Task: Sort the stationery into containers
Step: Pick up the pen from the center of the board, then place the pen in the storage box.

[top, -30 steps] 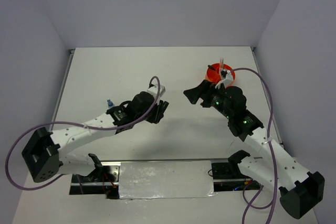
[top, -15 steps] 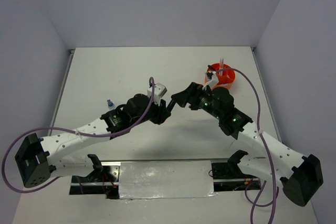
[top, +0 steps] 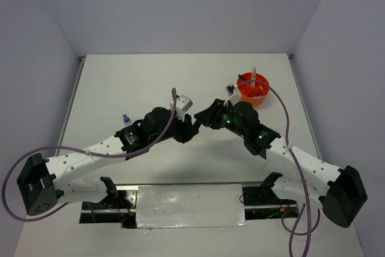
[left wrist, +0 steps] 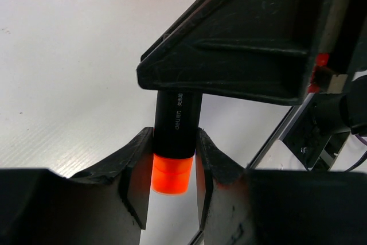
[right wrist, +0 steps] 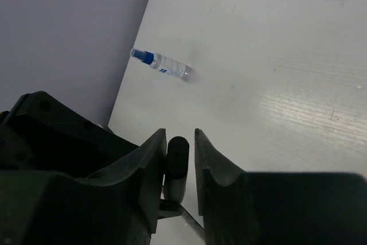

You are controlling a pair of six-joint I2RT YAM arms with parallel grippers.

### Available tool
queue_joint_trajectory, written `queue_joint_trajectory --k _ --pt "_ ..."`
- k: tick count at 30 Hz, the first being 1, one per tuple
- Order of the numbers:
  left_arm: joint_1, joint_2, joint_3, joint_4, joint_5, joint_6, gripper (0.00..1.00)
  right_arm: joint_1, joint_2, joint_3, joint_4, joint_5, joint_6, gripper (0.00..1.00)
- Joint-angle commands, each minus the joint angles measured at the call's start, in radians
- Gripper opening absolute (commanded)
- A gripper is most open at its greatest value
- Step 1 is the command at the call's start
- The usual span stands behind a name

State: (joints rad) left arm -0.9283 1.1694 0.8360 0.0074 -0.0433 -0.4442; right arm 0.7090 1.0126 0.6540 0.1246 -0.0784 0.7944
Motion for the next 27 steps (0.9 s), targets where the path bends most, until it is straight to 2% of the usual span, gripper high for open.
queue_joint_trajectory --k 1,2,3,4,6,7,8,9,11,14,15,19,22,27 --pt "-0.007 -0.031 0.032 0.074 0.036 0.022 0.01 0.010 0.014 0.021 0.060 0.005 -0.011 0.32" --pt "-0.006 -0.031 0.032 0.080 0.036 0.022 0.03 0.010 0.015 0.025 0.056 0.005 -0.011 0.22" --pt "-0.007 -0.033 0.032 0.080 0.036 0.022 0.05 0.010 0.018 0.029 0.053 0.009 -0.011 0.04" --pt "-0.006 -0.033 0.034 0.075 0.036 0.022 0.13 0.010 0.018 0.030 0.049 0.011 -0.011 0.00" --pt "-0.007 -0.030 0.044 0.048 0.014 0.022 0.33 0.010 0.015 0.038 0.035 0.026 -0.020 0.00" --pt "-0.006 -0.030 0.057 0.033 -0.003 0.019 0.66 0.010 0.014 0.054 0.024 0.032 -0.027 0.00" --pt "-0.006 -0.028 0.066 0.013 -0.021 0.013 0.85 0.009 0.015 0.067 0.009 0.043 -0.053 0.00" --pt "-0.006 -0.027 0.078 -0.050 -0.067 0.006 0.99 0.007 0.017 0.087 -0.034 0.075 -0.072 0.00" --pt "-0.004 -0.020 0.129 -0.131 -0.127 -0.013 0.99 -0.002 0.038 0.162 -0.089 0.130 -0.140 0.00" --pt "-0.004 -0.019 0.213 -0.335 -0.271 -0.059 0.99 -0.060 0.105 0.289 -0.210 0.235 -0.237 0.00" --pt "-0.006 -0.025 0.256 -0.450 -0.353 -0.073 0.99 -0.083 0.128 0.321 -0.251 0.255 -0.257 0.00" --pt "-0.004 -0.072 0.334 -0.677 -0.450 -0.114 0.99 -0.247 0.250 0.511 -0.315 0.370 -0.345 0.00" --pt "-0.006 -0.135 0.350 -0.766 -0.440 -0.073 0.99 -0.307 0.398 0.660 -0.361 0.432 -0.394 0.00" --pt "-0.007 -0.255 0.251 -0.748 -0.340 0.059 0.99 -0.381 0.558 0.864 -0.394 0.526 -0.492 0.00"
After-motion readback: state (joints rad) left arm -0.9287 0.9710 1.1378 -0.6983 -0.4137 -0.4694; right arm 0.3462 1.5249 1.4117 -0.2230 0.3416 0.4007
